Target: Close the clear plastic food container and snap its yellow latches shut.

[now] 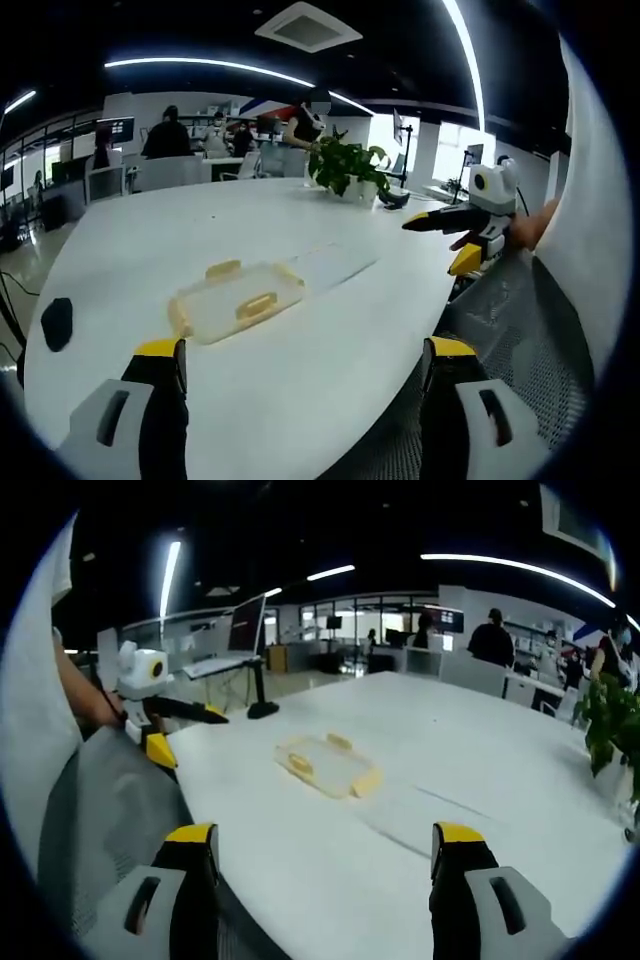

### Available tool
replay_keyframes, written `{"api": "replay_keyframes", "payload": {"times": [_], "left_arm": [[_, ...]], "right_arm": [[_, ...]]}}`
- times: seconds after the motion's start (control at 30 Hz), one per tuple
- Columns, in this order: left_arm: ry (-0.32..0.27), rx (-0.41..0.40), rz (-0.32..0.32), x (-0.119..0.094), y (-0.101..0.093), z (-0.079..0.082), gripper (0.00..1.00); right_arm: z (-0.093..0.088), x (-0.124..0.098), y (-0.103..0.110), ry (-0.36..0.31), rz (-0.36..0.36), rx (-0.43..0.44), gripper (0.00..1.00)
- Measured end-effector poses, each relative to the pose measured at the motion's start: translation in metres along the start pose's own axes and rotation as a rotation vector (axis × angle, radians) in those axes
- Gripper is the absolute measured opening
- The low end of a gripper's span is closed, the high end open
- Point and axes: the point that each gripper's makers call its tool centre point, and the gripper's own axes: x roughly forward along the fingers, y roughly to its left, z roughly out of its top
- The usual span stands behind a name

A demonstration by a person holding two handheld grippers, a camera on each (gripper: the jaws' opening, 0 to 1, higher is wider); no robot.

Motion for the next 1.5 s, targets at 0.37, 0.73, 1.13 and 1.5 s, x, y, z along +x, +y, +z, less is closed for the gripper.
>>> {"api": "replay_keyframes", "payload": {"times": [0.37,0.73,1.13,1.5], "left_arm": [[0.002,0.001,0.001,-0.0006,-0.0007,-0.0013,0.99],[0.006,0.001,-0.012,0.0,-0.0034,-0.0013,0.99],[-0.007,0.003,-0.005,-0.0002,-0.0025,0.0019,0.98],[0.003,-0.013,0.008,-0.0007,0.0007,-0.0014,0.98]], "right_arm": [[-0.002,-0.0004,0.0006,0.004,-0.001,-0.002,0.88],[-0.0035,-0.001,0.0001,0.015,-0.007,-0.005,0.87],[-0.0043,-0.001,-0.0012,0.018,-0.002,0.005,0.87],[-0.0082,0.0012,0.0032,0.037,0.014,-0.005,0.87]]}}
